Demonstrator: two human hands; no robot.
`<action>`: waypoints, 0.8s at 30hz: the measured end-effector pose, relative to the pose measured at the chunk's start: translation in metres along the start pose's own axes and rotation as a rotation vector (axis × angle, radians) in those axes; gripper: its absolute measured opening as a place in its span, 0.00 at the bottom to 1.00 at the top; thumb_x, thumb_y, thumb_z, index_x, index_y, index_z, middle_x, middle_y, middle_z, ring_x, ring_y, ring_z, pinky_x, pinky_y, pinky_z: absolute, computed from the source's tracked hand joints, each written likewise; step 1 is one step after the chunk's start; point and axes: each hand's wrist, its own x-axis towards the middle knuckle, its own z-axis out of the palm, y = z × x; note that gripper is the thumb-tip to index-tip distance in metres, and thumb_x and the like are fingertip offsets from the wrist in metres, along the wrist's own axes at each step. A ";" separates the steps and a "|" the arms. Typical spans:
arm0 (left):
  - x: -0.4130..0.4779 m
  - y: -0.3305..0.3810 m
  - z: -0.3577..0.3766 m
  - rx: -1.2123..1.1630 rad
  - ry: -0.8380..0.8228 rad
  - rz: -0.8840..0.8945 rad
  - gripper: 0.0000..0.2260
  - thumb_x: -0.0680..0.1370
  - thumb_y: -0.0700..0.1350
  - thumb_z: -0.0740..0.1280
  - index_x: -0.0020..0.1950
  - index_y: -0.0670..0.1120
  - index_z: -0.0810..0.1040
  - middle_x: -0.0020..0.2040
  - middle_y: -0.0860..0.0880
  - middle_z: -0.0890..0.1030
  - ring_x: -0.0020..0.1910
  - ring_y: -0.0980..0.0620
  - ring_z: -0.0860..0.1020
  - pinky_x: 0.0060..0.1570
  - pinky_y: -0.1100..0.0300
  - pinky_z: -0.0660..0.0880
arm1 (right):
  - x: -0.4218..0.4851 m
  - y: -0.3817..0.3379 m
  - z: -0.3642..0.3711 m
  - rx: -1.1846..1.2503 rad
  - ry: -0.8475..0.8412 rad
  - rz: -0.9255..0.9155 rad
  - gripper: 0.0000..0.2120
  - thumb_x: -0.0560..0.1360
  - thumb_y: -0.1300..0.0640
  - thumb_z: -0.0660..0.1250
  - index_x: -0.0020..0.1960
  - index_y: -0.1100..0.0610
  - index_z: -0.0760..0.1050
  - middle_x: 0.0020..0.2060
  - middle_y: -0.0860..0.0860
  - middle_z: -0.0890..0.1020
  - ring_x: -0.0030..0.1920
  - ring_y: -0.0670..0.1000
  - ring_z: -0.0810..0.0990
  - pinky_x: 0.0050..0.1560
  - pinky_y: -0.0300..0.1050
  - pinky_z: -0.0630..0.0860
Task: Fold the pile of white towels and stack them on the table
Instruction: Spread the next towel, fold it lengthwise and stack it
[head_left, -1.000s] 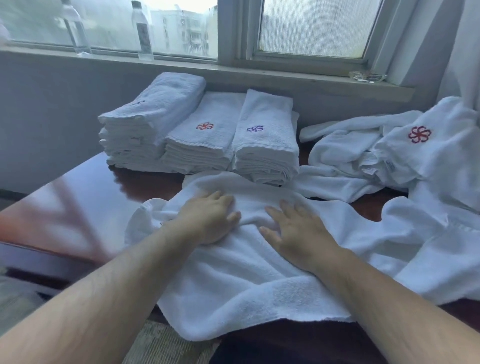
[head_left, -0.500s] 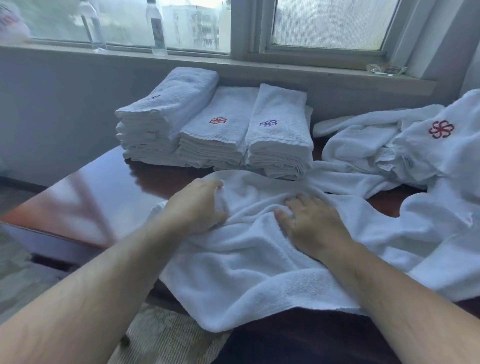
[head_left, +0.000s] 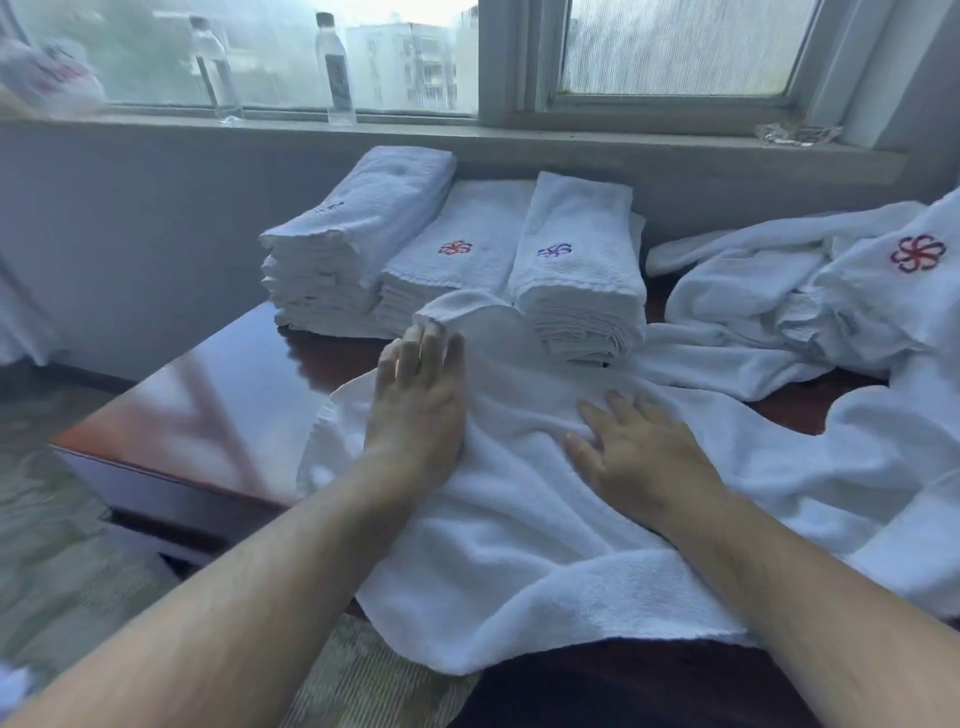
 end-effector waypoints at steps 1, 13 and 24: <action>0.000 0.002 0.001 -0.073 -0.037 -0.005 0.28 0.78 0.45 0.58 0.79 0.48 0.60 0.79 0.42 0.55 0.77 0.40 0.55 0.75 0.48 0.48 | 0.000 0.000 0.000 0.002 -0.010 0.002 0.40 0.73 0.30 0.37 0.80 0.44 0.56 0.81 0.53 0.57 0.79 0.59 0.55 0.77 0.55 0.52; 0.005 0.005 0.007 -0.444 -0.375 0.122 0.24 0.84 0.60 0.54 0.76 0.52 0.68 0.79 0.46 0.64 0.78 0.46 0.60 0.76 0.52 0.55 | -0.012 -0.011 -0.002 -0.053 -0.122 0.116 0.46 0.70 0.26 0.35 0.82 0.49 0.50 0.81 0.58 0.52 0.79 0.66 0.50 0.77 0.63 0.51; -0.029 0.029 -0.011 -0.433 -0.437 0.385 0.27 0.80 0.68 0.55 0.78 0.64 0.62 0.81 0.55 0.57 0.79 0.52 0.54 0.76 0.52 0.51 | -0.026 0.009 -0.021 0.302 0.377 0.101 0.11 0.78 0.54 0.63 0.54 0.59 0.80 0.53 0.57 0.79 0.59 0.61 0.73 0.59 0.52 0.71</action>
